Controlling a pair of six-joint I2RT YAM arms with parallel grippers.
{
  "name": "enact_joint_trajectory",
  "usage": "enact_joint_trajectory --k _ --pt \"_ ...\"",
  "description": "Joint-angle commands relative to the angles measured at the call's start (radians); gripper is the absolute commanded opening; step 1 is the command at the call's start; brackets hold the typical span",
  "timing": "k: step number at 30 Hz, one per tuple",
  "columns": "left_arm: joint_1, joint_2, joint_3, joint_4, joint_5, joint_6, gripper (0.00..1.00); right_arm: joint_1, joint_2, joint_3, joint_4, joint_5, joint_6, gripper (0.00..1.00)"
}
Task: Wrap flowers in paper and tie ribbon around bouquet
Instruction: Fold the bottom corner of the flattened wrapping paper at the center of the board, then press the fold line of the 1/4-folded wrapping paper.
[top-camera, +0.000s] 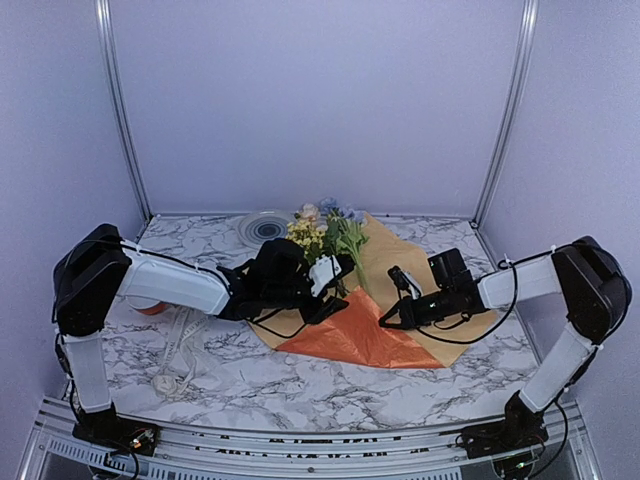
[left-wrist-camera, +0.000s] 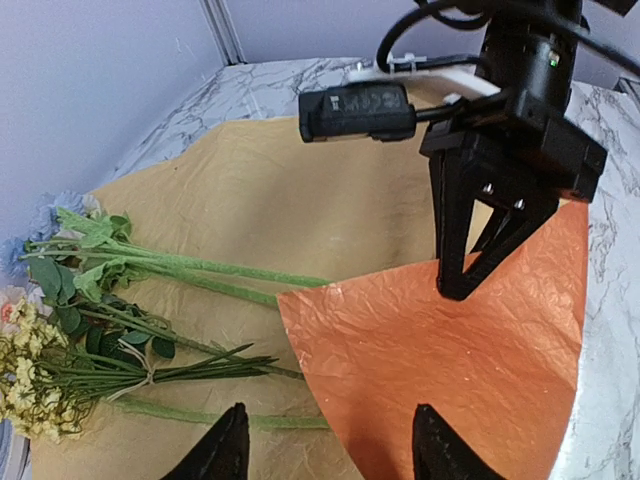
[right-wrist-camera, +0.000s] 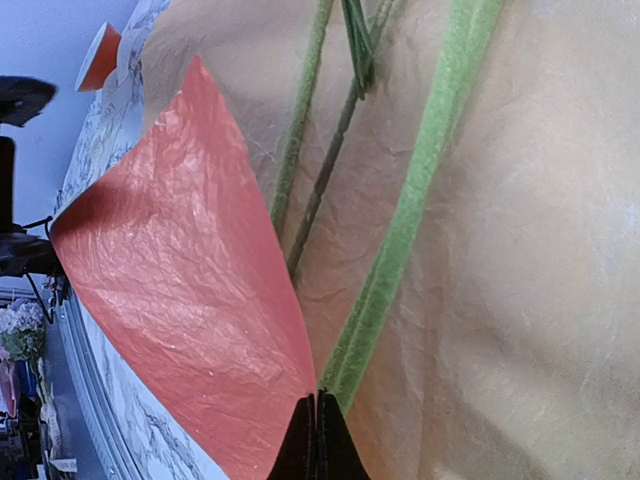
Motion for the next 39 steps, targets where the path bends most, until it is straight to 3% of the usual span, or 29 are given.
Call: enact_joint_trajectory --k 1,6,15,34,39 --pt "-0.052 -0.114 -0.068 -0.06 -0.032 -0.058 0.52 -0.007 0.025 0.037 0.053 0.042 0.054 0.0" --pt "-0.081 -0.077 -0.097 -0.145 -0.004 -0.13 0.35 -0.007 0.025 0.036 0.065 0.059 0.084 0.0" --pt "-0.052 -0.039 -0.132 -0.292 -0.131 -0.195 0.28 -0.007 0.033 0.044 0.053 0.071 0.074 0.0" --pt "-0.047 -0.344 -0.45 -0.53 -0.322 -0.501 0.29 -0.007 0.033 0.05 -0.006 0.063 0.005 0.0" --pt "-0.051 -0.438 -0.449 -0.571 -0.266 -0.495 0.32 -0.006 0.02 0.054 -0.029 0.064 -0.013 0.0"
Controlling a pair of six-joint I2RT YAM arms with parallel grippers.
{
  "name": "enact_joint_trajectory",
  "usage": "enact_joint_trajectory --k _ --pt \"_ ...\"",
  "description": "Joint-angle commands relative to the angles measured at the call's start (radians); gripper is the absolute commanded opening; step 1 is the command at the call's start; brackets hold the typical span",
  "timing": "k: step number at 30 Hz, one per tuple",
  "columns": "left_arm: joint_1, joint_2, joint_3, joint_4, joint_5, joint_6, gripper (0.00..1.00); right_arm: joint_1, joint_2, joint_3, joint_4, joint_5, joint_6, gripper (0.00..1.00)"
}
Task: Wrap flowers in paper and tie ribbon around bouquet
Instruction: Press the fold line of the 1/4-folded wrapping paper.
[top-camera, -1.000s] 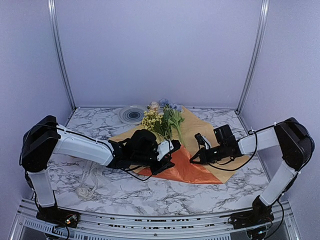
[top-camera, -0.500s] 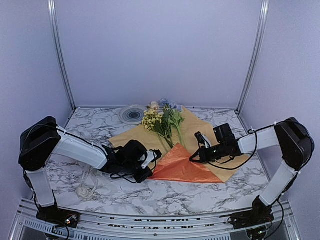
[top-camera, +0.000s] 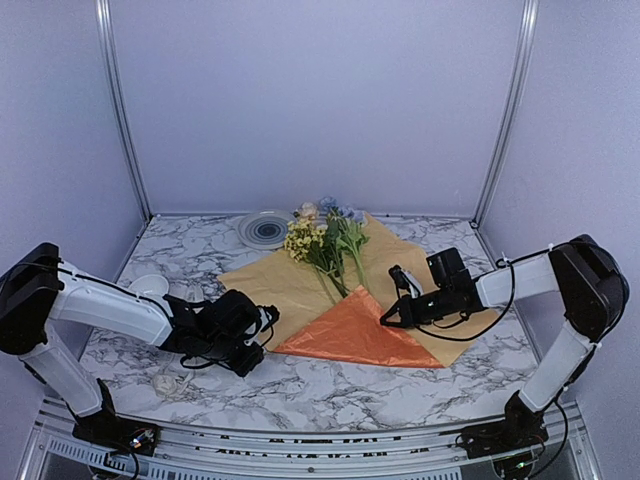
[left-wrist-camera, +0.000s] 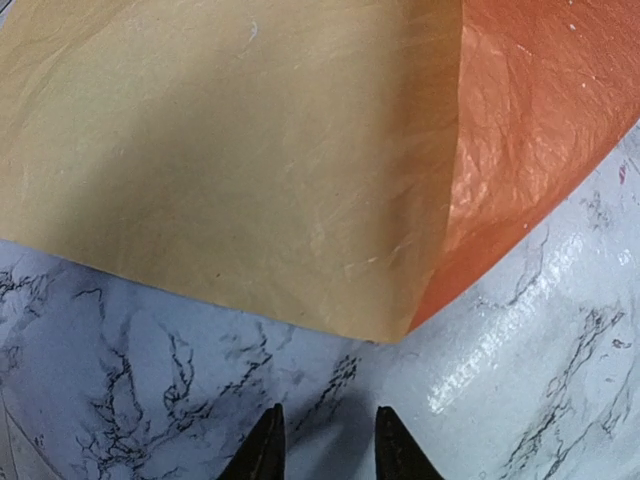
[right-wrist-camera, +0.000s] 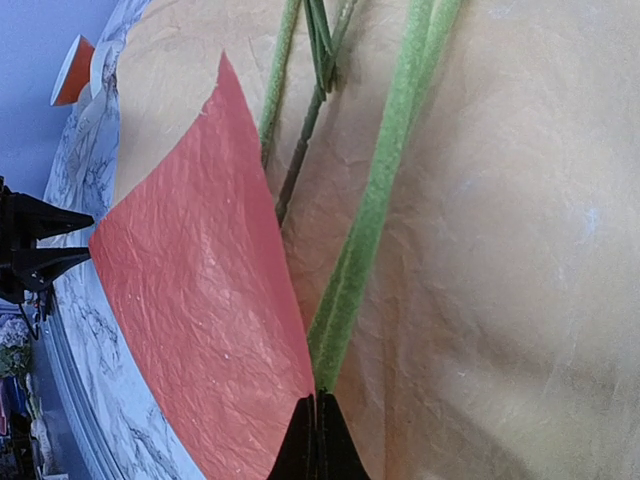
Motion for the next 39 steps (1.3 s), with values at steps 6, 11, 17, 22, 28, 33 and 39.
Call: enact_joint_trajectory --k 6,11,17,22,28,33,39 --pt "-0.071 -0.016 0.186 -0.082 0.036 0.086 0.33 -0.006 0.001 0.065 -0.057 0.002 -0.044 0.0" --pt "-0.075 0.217 0.396 -0.033 0.11 0.143 0.31 -0.007 0.036 0.101 -0.086 0.03 -0.045 0.0" --pt "-0.072 0.35 0.441 -0.057 0.119 0.185 0.29 -0.005 0.038 0.13 -0.138 0.111 -0.032 0.0" --pt "-0.058 0.377 0.395 -0.064 0.118 0.17 0.28 -0.004 0.015 0.154 -0.197 0.168 -0.034 0.1" --pt "-0.052 0.361 0.335 -0.063 0.148 0.116 0.27 0.006 -0.09 0.271 -0.421 0.473 -0.009 0.3" --pt "-0.051 0.333 0.291 -0.042 0.161 0.085 0.27 0.146 -0.261 0.291 -0.471 0.65 -0.008 0.34" --pt "-0.044 0.332 0.275 0.011 0.202 0.057 0.27 0.234 -0.178 0.041 0.022 -0.005 0.212 0.21"
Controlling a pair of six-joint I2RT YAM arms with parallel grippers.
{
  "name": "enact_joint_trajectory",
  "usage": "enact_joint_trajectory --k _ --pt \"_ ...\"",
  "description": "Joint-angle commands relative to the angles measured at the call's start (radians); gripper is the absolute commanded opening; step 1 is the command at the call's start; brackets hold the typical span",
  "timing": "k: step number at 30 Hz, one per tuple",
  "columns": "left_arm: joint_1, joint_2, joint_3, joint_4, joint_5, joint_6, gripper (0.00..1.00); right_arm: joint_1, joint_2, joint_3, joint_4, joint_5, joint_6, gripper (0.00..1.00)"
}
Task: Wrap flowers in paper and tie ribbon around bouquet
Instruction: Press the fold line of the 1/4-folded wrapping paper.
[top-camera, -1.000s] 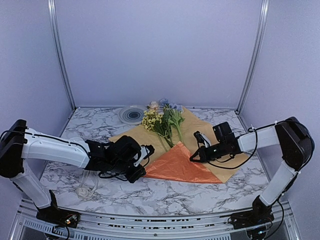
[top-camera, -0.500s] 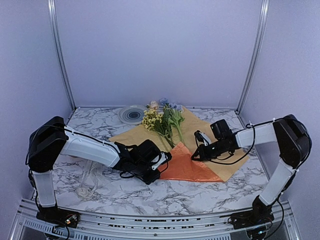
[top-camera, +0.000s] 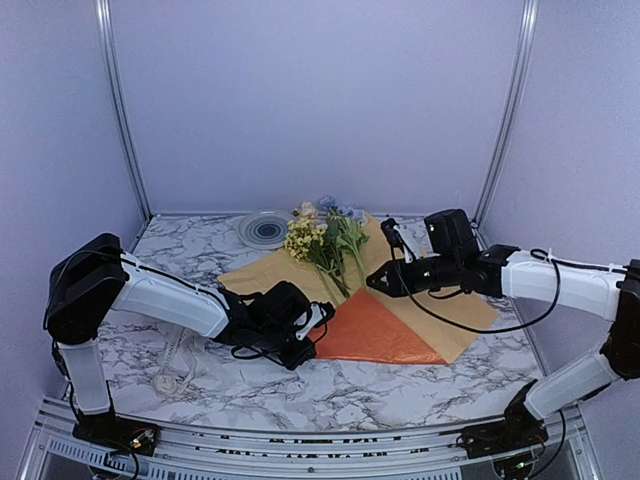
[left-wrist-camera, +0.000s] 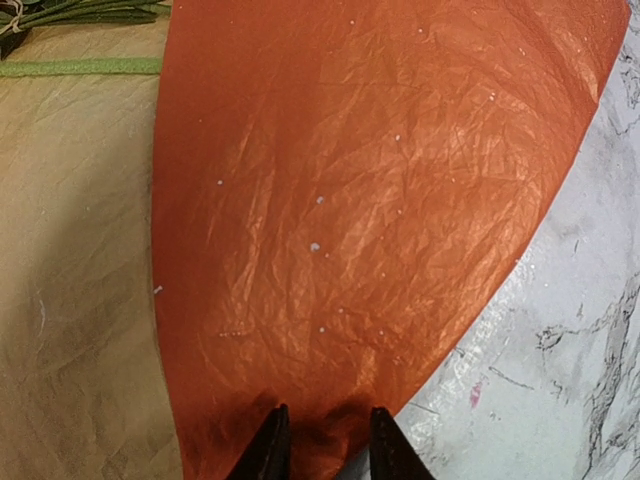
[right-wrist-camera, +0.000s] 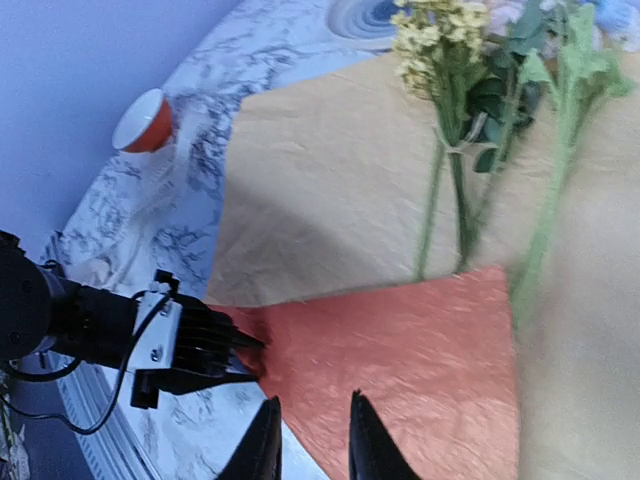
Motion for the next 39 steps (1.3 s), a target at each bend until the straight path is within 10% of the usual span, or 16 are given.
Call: enact_joint_trajectory --k 1,23,39 --pt "0.014 0.023 -0.047 -0.066 0.06 -0.041 0.27 0.054 0.155 -0.173 0.304 -0.362 0.184 0.19" --pt "0.087 -0.121 -0.244 -0.175 0.088 -0.114 0.25 -0.077 0.124 -0.305 -0.144 -0.127 0.136 0.08" --pt "0.187 -0.146 -0.096 -0.167 0.129 -0.016 0.35 -0.077 0.128 -0.224 -0.2 -0.07 0.112 0.08"
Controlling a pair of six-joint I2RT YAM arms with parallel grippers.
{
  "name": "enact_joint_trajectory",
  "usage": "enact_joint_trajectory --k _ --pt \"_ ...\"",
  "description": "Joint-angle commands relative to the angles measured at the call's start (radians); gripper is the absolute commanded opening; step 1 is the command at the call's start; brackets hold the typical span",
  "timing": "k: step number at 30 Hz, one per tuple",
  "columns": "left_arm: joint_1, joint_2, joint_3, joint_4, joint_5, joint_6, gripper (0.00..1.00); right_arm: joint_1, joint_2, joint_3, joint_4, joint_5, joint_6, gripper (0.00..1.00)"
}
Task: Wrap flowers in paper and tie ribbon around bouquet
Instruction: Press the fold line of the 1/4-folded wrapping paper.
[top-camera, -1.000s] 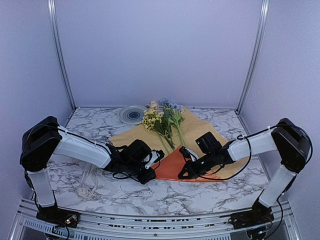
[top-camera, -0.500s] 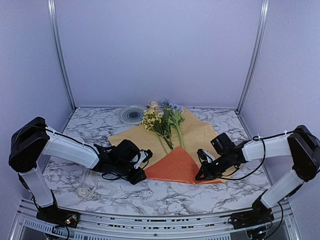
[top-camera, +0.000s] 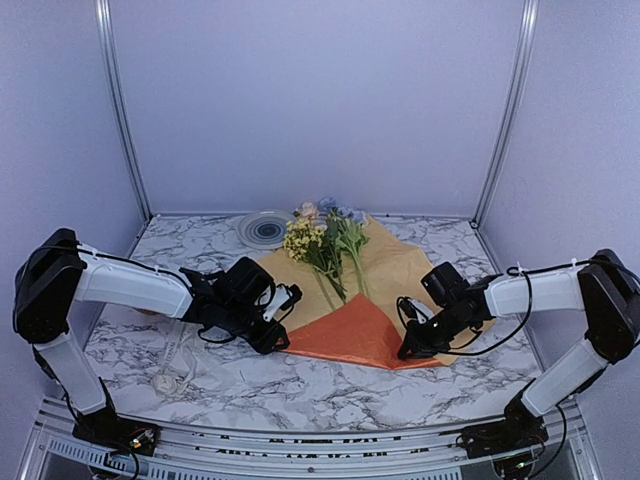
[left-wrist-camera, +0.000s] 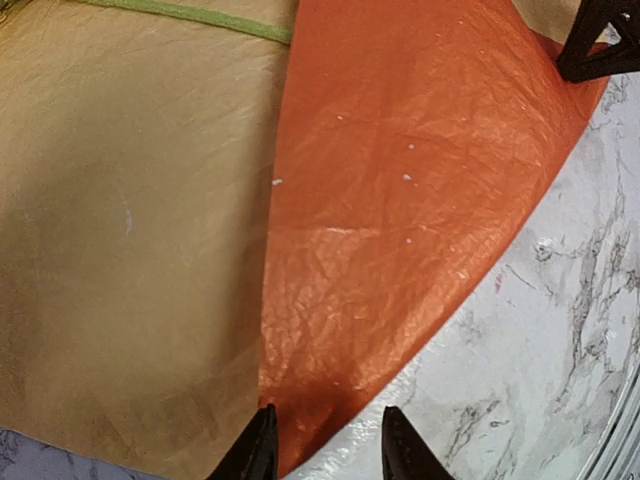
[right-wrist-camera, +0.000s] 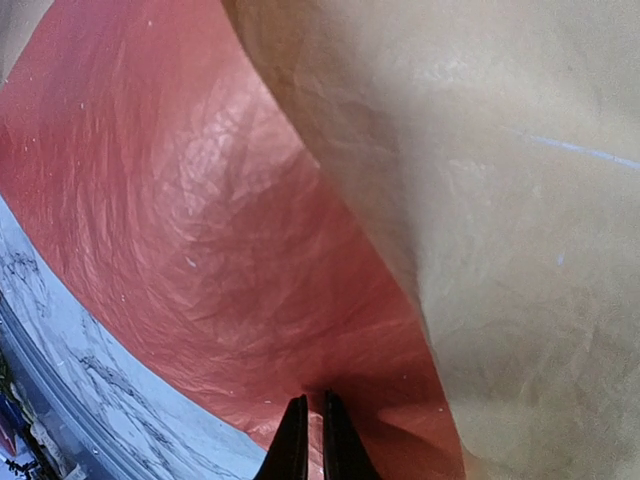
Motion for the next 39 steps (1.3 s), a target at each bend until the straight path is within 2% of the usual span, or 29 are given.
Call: enact_joint_trajectory --k 1,4,9,14,20,24,30,39 --pt "0.05 0.06 0.012 -0.042 -0.031 -0.016 0.35 -0.004 0.003 0.024 -0.032 0.04 -0.013 0.08" --pt "0.051 0.086 0.007 -0.04 -0.052 -0.028 0.36 -0.004 0.02 0.016 -0.028 0.046 -0.015 0.08" --pt "0.05 0.121 -0.041 -0.053 0.01 -0.095 0.33 -0.004 0.033 0.034 -0.046 0.099 -0.016 0.08" --pt "0.043 0.089 -0.122 -0.053 0.047 -0.18 0.3 -0.004 0.075 0.098 -0.111 0.199 -0.056 0.08" --pt "-0.018 0.022 -0.159 -0.045 0.084 -0.204 0.3 -0.004 0.086 0.113 -0.131 0.208 -0.069 0.08" --pt "-0.06 -0.001 -0.055 -0.079 0.021 -0.12 0.34 0.012 0.084 0.096 -0.112 0.179 -0.055 0.08" --pt "-0.065 0.026 0.192 -0.124 -0.188 -0.023 0.4 0.034 0.063 0.093 -0.117 0.224 -0.022 0.09" --pt "-0.141 0.33 0.515 -0.022 0.04 0.014 0.41 0.039 0.035 0.08 -0.116 0.295 0.023 0.1"
